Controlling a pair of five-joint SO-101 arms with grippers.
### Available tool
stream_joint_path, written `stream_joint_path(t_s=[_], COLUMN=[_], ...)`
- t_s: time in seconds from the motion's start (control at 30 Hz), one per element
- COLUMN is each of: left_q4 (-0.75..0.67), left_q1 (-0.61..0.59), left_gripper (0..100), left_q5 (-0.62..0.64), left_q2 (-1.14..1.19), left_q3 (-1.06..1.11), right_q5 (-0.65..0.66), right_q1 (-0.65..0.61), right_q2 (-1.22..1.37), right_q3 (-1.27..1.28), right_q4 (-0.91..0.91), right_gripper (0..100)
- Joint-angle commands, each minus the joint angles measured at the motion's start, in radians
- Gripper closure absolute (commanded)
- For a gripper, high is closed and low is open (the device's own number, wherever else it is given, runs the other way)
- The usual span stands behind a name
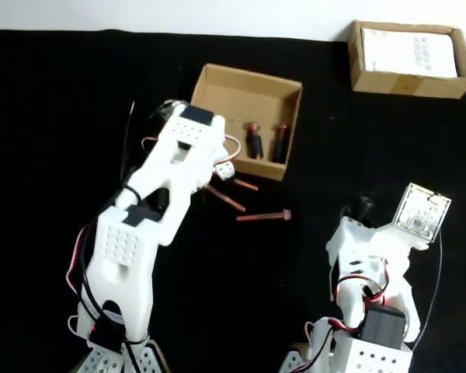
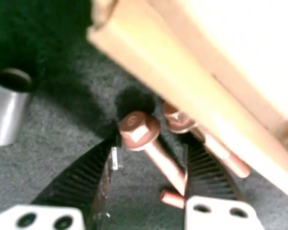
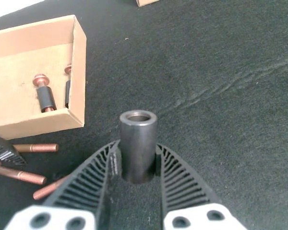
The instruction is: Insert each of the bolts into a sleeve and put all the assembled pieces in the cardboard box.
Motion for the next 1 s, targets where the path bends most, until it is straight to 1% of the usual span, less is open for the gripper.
stream_joint_path(t_s=[0.0,0.07,0.1,0.17,0.37,0.43,0.57,0.63,0.67,0.7,0.77,0.83,0.97], left_q4=[-0.002,0.005,0.008,0.043,0.255,0.301,0.305,0.305,0.305,0.304,0.304,0.304,0.304], left_q1=[-0.016,-0.038,-0.047,-0.062,-0.053,-0.044,-0.038,-0.012,0.004,0.027,0.071,0.111,0.15], left_gripper=[88,100,98,100,99,99,99,99,99,99,99,99,99], left_q5=[0.002,0.003,0.005,0.005,0.005,0.0,-0.002,-0.006,-0.029,-0.078,-0.206,-0.301,-0.404], left_q2=[0.058,0.091,0.102,0.101,0.024,-0.018,-0.17,-0.269,-0.32,-0.371,-0.469,-0.561,-0.713], left_q3=[-0.061,-0.091,-0.111,-0.148,-0.346,-0.409,-0.446,-0.446,-0.446,-0.446,-0.446,-0.443,-0.441], right_q5=[0.008,0.006,0.008,0.008,0.008,0.005,0.002,0.002,0.002,0.002,0.0,0.0,0.006], right_q1=[0.004,0.008,0.008,0.007,0.002,-0.024,-0.105,-0.154,-0.174,-0.196,-0.242,-0.297,-0.423], right_q2=[-0.012,-0.013,-0.013,-0.013,-0.013,-0.013,-0.015,-0.015,-0.016,-0.016,-0.031,-0.093,-0.277], right_q3=[-0.012,-0.012,-0.012,-0.012,-0.015,-0.015,-0.015,-0.015,-0.015,-0.015,-0.015,-0.015,-0.002], right_q4=[-0.019,-0.019,-0.019,-0.021,-0.128,-0.156,-0.162,-0.162,-0.162,-0.162,-0.162,-0.162,-0.156], right_gripper=[99.2,99.2,99.2,99.2,99.2,99.2,99.2,99.2,99.2,99.2,99.2,99.2,99.2])
